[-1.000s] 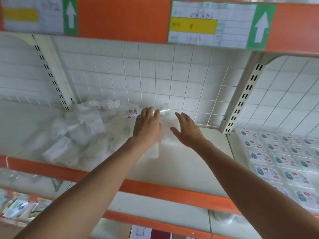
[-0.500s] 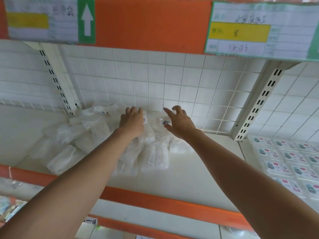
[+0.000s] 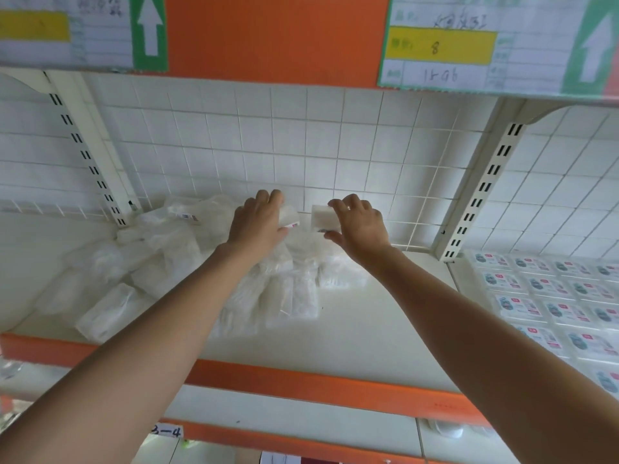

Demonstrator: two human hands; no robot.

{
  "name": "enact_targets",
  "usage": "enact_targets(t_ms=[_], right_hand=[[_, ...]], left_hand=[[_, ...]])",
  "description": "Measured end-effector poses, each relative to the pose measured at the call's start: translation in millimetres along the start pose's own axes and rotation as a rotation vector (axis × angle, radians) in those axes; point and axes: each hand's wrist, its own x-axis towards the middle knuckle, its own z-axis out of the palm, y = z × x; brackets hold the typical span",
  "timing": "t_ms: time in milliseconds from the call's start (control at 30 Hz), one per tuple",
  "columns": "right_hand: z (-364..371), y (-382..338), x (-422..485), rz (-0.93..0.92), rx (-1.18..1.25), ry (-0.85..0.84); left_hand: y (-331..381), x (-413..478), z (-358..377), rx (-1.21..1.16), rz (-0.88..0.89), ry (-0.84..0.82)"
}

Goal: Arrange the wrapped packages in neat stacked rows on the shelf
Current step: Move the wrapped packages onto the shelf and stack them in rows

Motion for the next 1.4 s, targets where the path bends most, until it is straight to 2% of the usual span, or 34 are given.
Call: enact_targets(t_ms=[133,433,667,867,1100,1400], right_hand=[[-11,33,-28,0.076,-0.001,0.018],[-44,137,-130,0.340,-0.038,0.021],[-79,227,-219,0.490,-0.040,0.076],[-121,328,-314,0.574,-0.049,0.118],[-167,447,-417,0.644,-0.056,0.121],[-198,530,-483,0.694,-0.046,0.143]], left_hand=[[43,-4,3,-0.041,0.066,0.016],[174,-12,35,-0.280,0.178,-0.104],[301,-33,45,-0.371,0.328,-0.134],[441,-66,57,-0.422,0.403,-0.212],[607,-118,62,-0.537,0.359,-0.286],[721,-128,79,-0.739,0.345,-0.355]])
